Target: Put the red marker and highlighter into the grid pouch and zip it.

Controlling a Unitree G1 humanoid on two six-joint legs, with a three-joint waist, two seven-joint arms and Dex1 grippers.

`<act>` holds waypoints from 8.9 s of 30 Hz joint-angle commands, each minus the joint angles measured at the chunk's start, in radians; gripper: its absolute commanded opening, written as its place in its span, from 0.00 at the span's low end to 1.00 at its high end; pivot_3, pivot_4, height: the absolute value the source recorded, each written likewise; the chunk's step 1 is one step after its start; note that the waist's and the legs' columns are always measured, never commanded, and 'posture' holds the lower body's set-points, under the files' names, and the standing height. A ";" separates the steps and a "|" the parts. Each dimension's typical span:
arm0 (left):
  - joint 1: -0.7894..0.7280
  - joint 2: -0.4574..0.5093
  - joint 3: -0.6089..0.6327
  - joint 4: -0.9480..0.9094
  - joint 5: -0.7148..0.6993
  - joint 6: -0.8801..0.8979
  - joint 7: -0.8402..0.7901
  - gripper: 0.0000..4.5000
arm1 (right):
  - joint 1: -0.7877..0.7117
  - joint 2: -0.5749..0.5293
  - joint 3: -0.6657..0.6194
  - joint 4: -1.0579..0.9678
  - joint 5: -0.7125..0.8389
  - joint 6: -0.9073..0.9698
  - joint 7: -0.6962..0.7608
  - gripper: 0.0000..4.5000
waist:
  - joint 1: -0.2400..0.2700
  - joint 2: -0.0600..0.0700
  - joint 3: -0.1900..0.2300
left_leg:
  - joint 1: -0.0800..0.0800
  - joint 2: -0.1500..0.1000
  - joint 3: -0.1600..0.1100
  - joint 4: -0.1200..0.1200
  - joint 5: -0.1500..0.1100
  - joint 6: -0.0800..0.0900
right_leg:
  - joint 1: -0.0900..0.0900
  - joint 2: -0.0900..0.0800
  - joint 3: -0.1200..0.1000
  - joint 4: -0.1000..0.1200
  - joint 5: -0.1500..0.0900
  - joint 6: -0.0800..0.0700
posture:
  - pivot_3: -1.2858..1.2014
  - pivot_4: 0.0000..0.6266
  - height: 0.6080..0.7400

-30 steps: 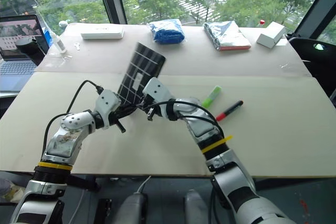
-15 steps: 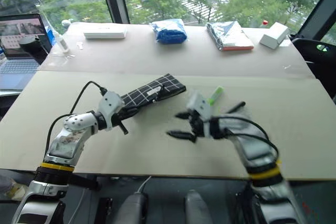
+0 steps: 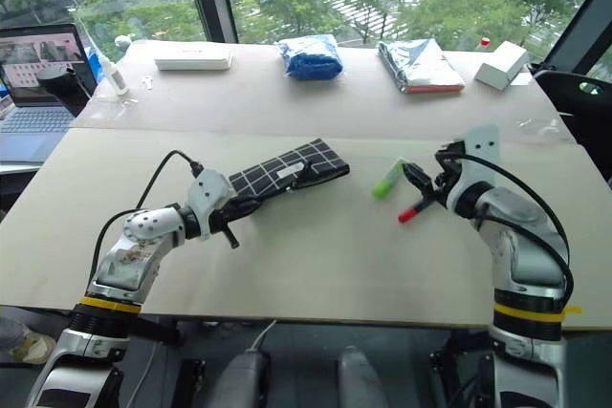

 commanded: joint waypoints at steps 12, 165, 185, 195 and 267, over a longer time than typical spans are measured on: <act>-0.015 -0.027 0.004 0.031 -0.015 -0.044 0.000 0.00 | 0.067 0.206 0.167 -0.427 -0.171 0.203 -0.477 0.87 | 0.000 0.001 0.000 | 0.000 0.000 0.000 0.000 0.000 0.000 | -0.001 0.000 0.000 0.001 -0.001 0.001 | 0.52 0.24 1.00; 0.009 0.110 0.023 -0.070 -0.151 -0.022 -0.247 0.00 | -0.265 -0.177 0.703 0.403 -0.622 -1.115 0.500 0.12 | -0.001 0.000 0.003 | 0.001 0.000 0.001 0.001 0.000 0.000 | 0.001 0.000 0.000 -0.001 0.000 0.000 | 0.52 0.24 1.00; 0.004 0.114 0.037 -0.098 -0.176 0.021 -0.253 0.00 | -0.331 -0.072 0.739 0.539 -0.676 -1.264 0.394 0.56 | -0.002 0.000 0.003 | 0.001 0.000 0.001 0.001 0.000 0.000 | 0.000 0.000 -0.001 0.002 0.000 -0.001 | 0.52 0.24 1.00; -0.009 0.094 0.064 -0.109 -0.229 0.084 -0.209 0.00 | -0.270 -0.214 0.614 0.488 -0.499 -1.241 0.484 0.75 | 0.001 0.000 0.003 | 0.001 0.000 0.001 0.001 0.000 0.000 | 0.001 0.000 0.000 0.001 0.000 -0.001 | 0.52 0.24 1.00; 0.072 0.076 0.064 -0.126 -0.214 0.038 -0.135 0.00 | -0.108 0.170 0.292 0.263 -0.309 -0.375 -0.334 0.24 | -0.021 0.000 0.003 | 0.000 0.000 0.000 0.001 0.000 0.000 | 0.000 0.000 0.000 0.002 0.000 -0.001 | 0.52 0.24 1.00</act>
